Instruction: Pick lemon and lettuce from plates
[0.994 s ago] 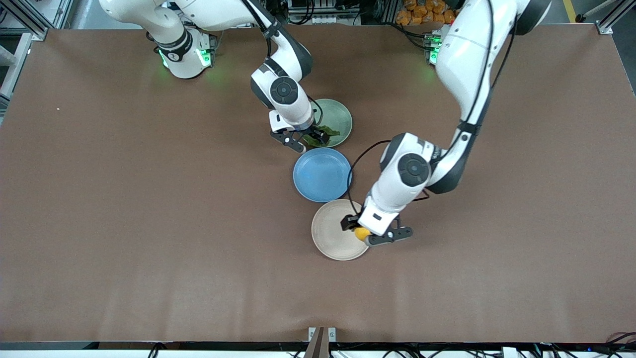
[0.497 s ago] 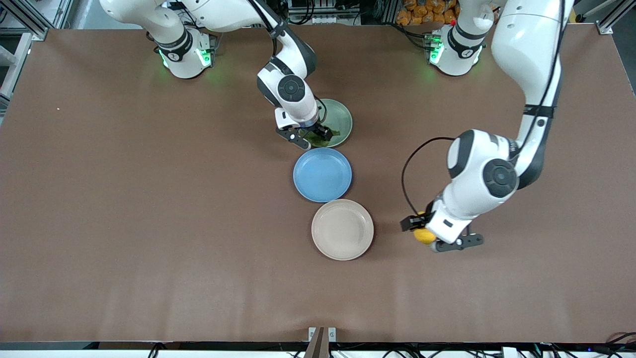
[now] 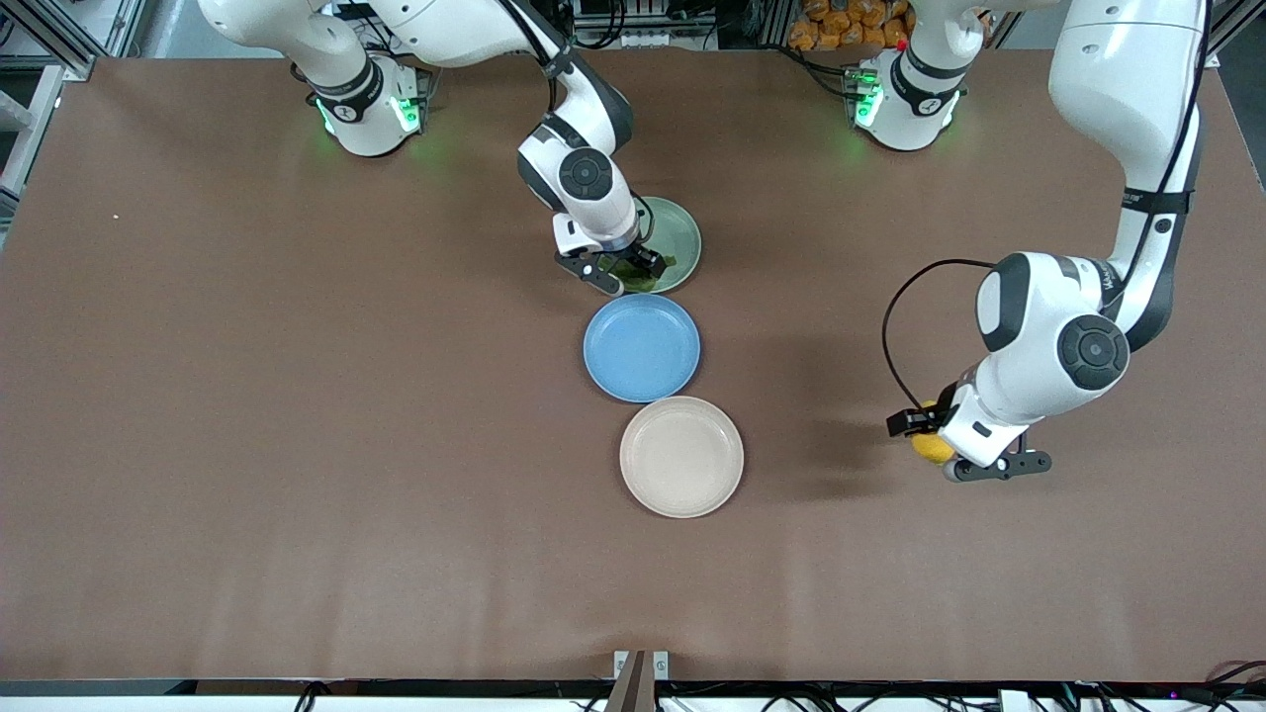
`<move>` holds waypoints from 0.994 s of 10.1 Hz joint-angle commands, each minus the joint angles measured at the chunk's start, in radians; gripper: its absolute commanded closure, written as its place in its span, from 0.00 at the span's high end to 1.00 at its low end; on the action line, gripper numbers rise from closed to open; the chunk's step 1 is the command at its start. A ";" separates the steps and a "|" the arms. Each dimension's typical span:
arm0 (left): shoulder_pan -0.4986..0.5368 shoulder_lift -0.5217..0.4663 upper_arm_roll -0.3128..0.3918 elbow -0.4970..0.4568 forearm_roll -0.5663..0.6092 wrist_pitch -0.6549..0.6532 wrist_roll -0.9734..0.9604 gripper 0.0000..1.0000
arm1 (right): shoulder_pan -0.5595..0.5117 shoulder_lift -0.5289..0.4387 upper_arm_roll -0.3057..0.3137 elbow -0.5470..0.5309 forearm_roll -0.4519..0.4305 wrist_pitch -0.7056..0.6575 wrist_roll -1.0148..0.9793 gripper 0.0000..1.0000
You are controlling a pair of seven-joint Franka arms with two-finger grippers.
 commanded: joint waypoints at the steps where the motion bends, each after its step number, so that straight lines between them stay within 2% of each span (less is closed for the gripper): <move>1: 0.030 0.007 -0.008 -0.052 0.026 0.076 0.004 0.50 | 0.034 0.010 -0.020 0.016 0.004 0.009 0.036 0.11; 2: 0.043 0.036 -0.008 -0.055 0.028 0.110 0.005 0.51 | 0.040 0.010 -0.022 0.016 0.001 0.021 0.036 0.00; 4: 0.055 0.081 -0.008 -0.057 0.039 0.151 0.005 0.56 | 0.040 0.004 -0.022 0.016 -0.004 0.035 0.034 0.00; 8: 0.061 0.147 -0.008 -0.058 0.040 0.208 0.005 0.59 | 0.034 -0.048 -0.022 0.014 -0.004 0.015 0.034 0.00; 10: 0.064 0.170 -0.008 -0.057 0.046 0.240 0.004 0.71 | 0.030 -0.093 -0.025 0.016 -0.002 -0.035 0.039 0.00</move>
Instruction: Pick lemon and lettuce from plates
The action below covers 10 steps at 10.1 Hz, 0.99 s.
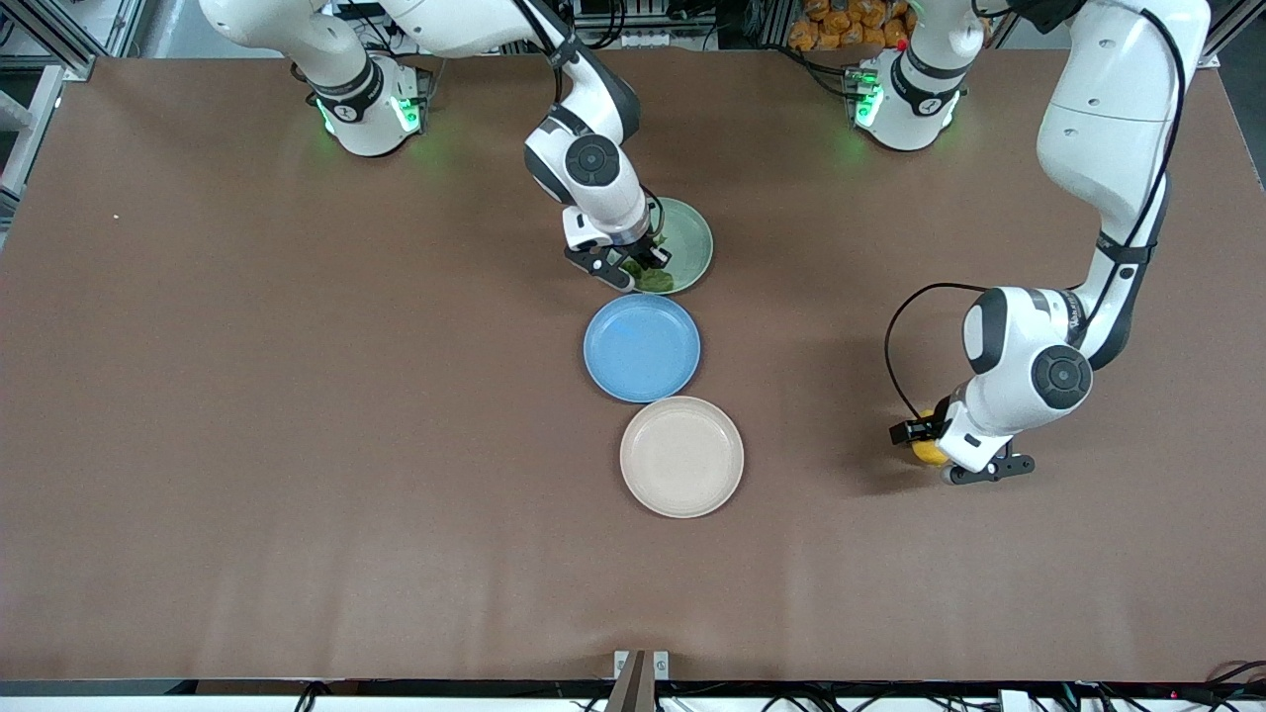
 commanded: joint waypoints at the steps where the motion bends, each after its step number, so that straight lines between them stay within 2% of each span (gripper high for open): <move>1: 0.011 0.005 -0.008 0.002 0.047 0.031 0.002 1.00 | -0.005 -0.087 -0.011 -0.012 -0.001 -0.082 0.020 0.00; 4: 0.010 -0.057 -0.008 0.012 0.049 -0.005 -0.002 1.00 | -0.072 -0.178 -0.028 -0.010 -0.036 -0.189 0.005 0.00; 6: 0.010 -0.114 -0.009 0.049 0.058 -0.138 -0.002 1.00 | -0.148 -0.184 -0.031 0.006 -0.086 -0.231 -0.039 0.00; 9: 0.019 -0.234 -0.020 0.074 0.054 -0.280 0.003 1.00 | -0.313 -0.192 -0.036 0.030 -0.105 -0.338 -0.263 0.00; 10: 0.053 -0.272 -0.050 0.075 0.046 -0.324 0.008 1.00 | -0.372 -0.192 -0.040 0.027 -0.117 -0.358 -0.342 0.00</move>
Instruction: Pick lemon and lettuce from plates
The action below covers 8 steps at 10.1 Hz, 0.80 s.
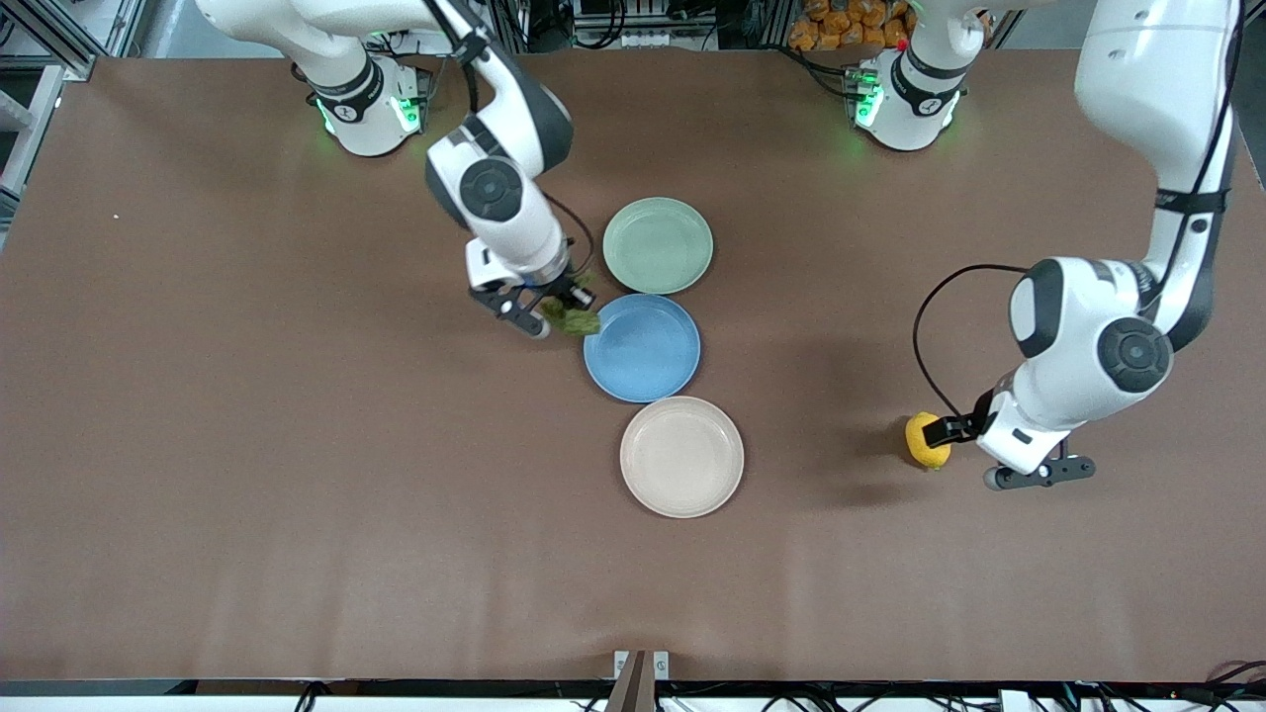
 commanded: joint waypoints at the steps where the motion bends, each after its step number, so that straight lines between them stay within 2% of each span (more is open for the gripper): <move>1: 0.080 -0.104 -0.081 -0.015 0.004 -0.090 0.011 1.00 | -0.128 -0.016 0.006 -0.001 -0.035 -0.058 -0.153 0.00; 5: 0.074 -0.241 -0.083 0.000 -0.038 -0.242 0.011 1.00 | -0.375 0.007 0.006 0.001 -0.135 -0.046 -0.441 0.00; 7: 0.072 -0.274 -0.083 0.083 -0.038 -0.390 0.008 1.00 | -0.528 0.026 0.006 0.006 -0.138 -0.026 -0.693 0.00; 8: 0.071 -0.290 -0.083 0.118 -0.036 -0.458 0.009 1.00 | -0.568 0.033 0.005 0.013 -0.149 -0.019 -0.774 0.00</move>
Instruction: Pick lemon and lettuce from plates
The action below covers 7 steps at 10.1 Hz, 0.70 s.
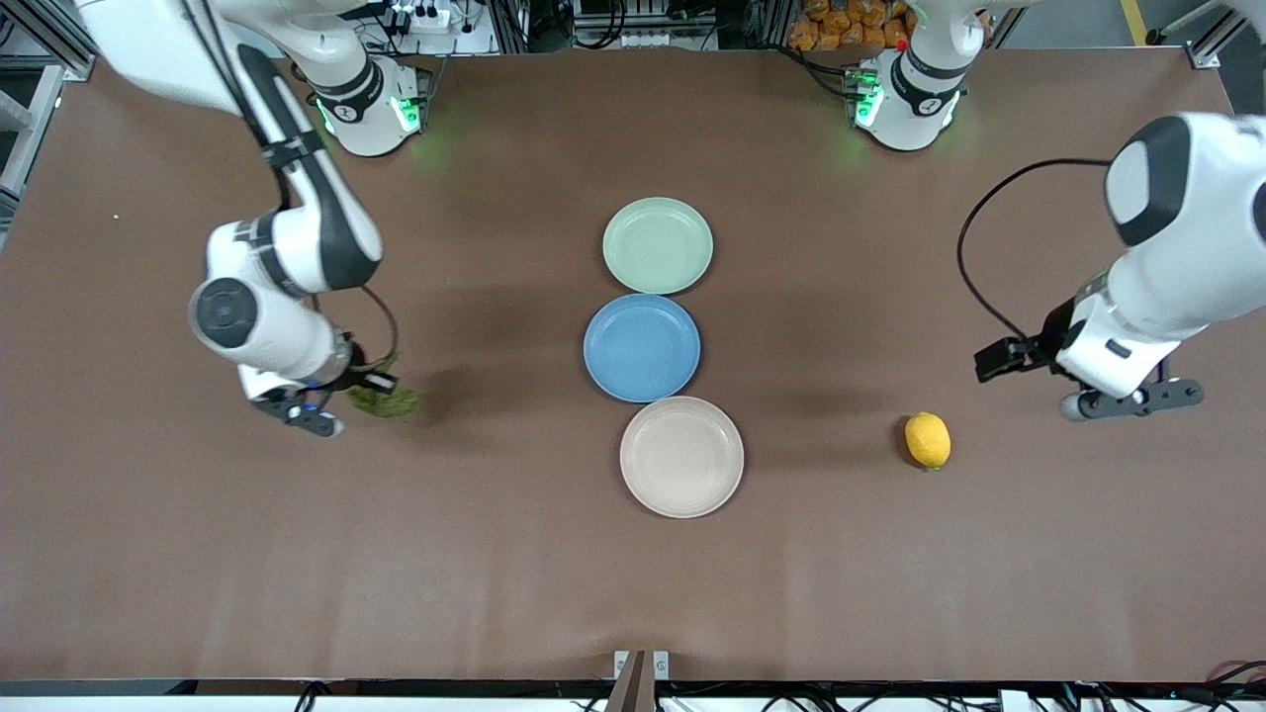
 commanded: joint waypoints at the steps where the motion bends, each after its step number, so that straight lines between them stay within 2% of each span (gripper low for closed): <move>1: 0.005 -0.043 -0.007 0.069 -0.019 -0.137 0.008 1.00 | -0.114 0.033 0.020 0.031 -0.080 0.025 -0.142 0.00; 3: -0.001 -0.086 0.002 0.121 -0.016 -0.229 0.049 1.00 | -0.174 0.040 0.020 0.062 -0.154 0.059 -0.177 0.00; 6: -0.015 -0.150 0.007 0.130 -0.003 -0.266 0.106 1.00 | -0.222 0.041 0.022 0.128 -0.167 0.059 -0.249 0.00; 7: -0.015 -0.167 0.007 0.132 -0.003 -0.279 0.106 1.00 | -0.219 0.041 0.022 0.128 -0.164 0.057 -0.239 0.26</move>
